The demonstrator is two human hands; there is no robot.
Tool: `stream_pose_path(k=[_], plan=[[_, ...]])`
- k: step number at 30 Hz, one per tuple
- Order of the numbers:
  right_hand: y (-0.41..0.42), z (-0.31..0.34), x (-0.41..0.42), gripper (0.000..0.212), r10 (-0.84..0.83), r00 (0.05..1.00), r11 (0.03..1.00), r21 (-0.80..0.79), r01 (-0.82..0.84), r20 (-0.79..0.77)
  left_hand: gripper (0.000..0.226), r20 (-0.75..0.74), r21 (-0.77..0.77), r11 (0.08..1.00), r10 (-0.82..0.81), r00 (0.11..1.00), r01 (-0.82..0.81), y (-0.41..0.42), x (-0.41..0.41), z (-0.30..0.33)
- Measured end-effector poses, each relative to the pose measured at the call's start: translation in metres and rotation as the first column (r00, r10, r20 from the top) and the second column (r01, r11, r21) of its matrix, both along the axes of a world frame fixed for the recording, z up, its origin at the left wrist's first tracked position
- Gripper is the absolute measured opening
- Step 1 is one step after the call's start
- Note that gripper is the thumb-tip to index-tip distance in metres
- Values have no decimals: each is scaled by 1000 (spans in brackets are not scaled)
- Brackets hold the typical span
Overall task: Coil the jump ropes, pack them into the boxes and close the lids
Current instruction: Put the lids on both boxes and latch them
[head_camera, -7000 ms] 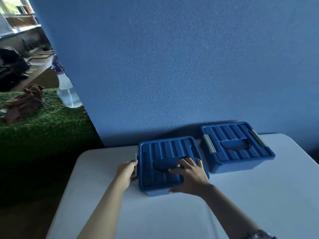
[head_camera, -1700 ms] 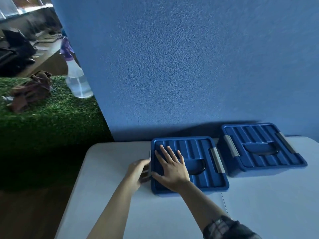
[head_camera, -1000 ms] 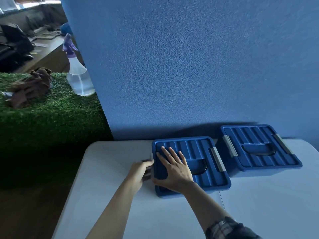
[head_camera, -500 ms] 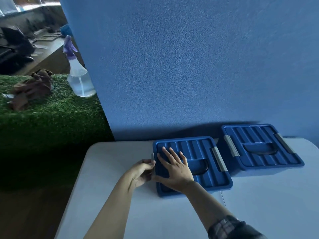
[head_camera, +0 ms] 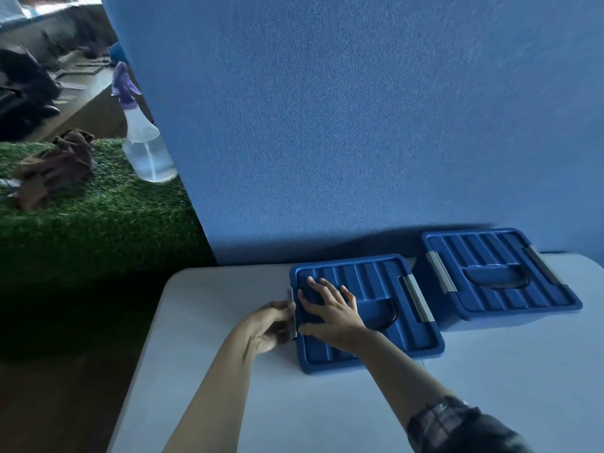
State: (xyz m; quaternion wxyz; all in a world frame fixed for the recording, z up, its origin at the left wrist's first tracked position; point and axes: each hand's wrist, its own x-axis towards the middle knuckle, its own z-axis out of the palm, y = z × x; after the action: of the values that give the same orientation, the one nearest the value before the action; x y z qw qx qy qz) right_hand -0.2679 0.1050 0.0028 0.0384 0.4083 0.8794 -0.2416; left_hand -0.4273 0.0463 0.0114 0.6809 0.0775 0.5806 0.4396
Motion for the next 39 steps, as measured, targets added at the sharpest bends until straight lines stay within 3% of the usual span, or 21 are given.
stream_pose_path(k=[4, 7, 10, 12, 15, 18, 20, 26, 29, 32, 33, 39], plan=[[-11, 0, -6, 105, -75, 994, 993, 83, 82, -75, 16, -43, -30, 998, -52, 998, 51, 1, 3, 5], [-13, -4, -9, 100, -87, 993, 981, 168, 99, -77, 5, -32, -17, 1000, -8, 999, 7, -2, 0, 2], [-15, -4, -8, 95, -66, 996, 972, 222, 78, -62, 16, -156, -34, 999, 10, 988, -15, 3, -1, -1], [-17, -5, -8, 94, -58, 995, 963, 258, 75, -75, 11, -362, -17, 1000, 7, 932, -14, 9, 1, -1], [-19, -6, -9, 94, -65, 991, 947, 307, 99, -117, 15, -618, -46, 994, -107, 779, 100, 15, 4, 6], [-21, -7, -12, 92, -97, 989, 951, 282, 126, -113, 39, -736, -119, 980, -194, 649, 158, 19, 12, 18], [-21, -9, -12, 94, -110, 986, 950, 277, 142, -128, 41, -792, -129, 978, -203, 575, 167, 20, 17, 19], [-20, -12, -8, 103, -78, 976, 937, 321, 141, -202, 46, -856, -16, 993, -75, 511, 118, 12, 24, 10], [-21, -12, -8, 89, -65, 977, 936, 328, 131, -202, 33, -795, 35, 996, -22, 606, 82, 6, 20, 2], [-19, -14, -7, 92, -43, 988, 950, 301, 87, -148, 16, -383, 72, 997, 37, 923, -10, 0, 6, 1], [-19, -13, -7, 93, -43, 989, 954, 289, 83, -143, 14, -259, 75, 997, 31, 965, -11, -2, 4, 0], [-20, -10, -5, 98, -37, 988, 968, 239, 71, -147, 25, -251, 30, 999, 44, 967, -38, 2, 7, -8]])
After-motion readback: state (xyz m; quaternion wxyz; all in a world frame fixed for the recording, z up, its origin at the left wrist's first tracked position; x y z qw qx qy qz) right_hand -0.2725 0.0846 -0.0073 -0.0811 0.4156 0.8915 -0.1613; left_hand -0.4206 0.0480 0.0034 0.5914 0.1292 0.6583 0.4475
